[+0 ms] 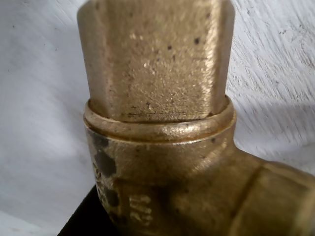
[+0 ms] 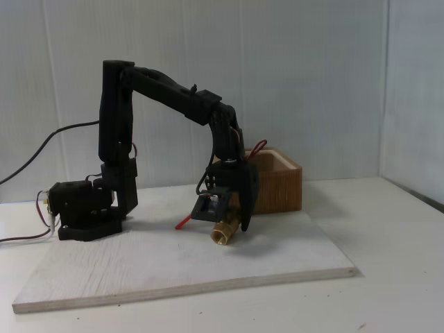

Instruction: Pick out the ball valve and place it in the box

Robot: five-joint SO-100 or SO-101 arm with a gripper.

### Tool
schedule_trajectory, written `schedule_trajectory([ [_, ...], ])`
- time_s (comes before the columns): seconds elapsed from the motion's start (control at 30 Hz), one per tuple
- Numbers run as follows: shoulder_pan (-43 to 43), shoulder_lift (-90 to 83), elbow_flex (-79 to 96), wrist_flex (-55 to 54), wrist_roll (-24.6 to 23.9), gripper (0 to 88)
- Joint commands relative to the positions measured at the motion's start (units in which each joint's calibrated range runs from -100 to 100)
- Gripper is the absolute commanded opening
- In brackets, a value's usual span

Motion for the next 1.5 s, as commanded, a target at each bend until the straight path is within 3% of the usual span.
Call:
schedule_trajectory([
  [0.0, 0.57, 0.35, -0.27, -2.29, 0.20, 4.4],
  [0.1, 0.57, 0.35, -0.18, -2.29, 0.20, 0.1],
  [0.67, 1.89, -7.20, -1.45, -1.86, 0.20, 1.4],
  [1.07, 1.38, -15.59, -8.40, 19.23, 0.15, 1.4],
  [1.47, 1.38, -16.27, -8.85, 20.43, 0.15, 1.4],
])
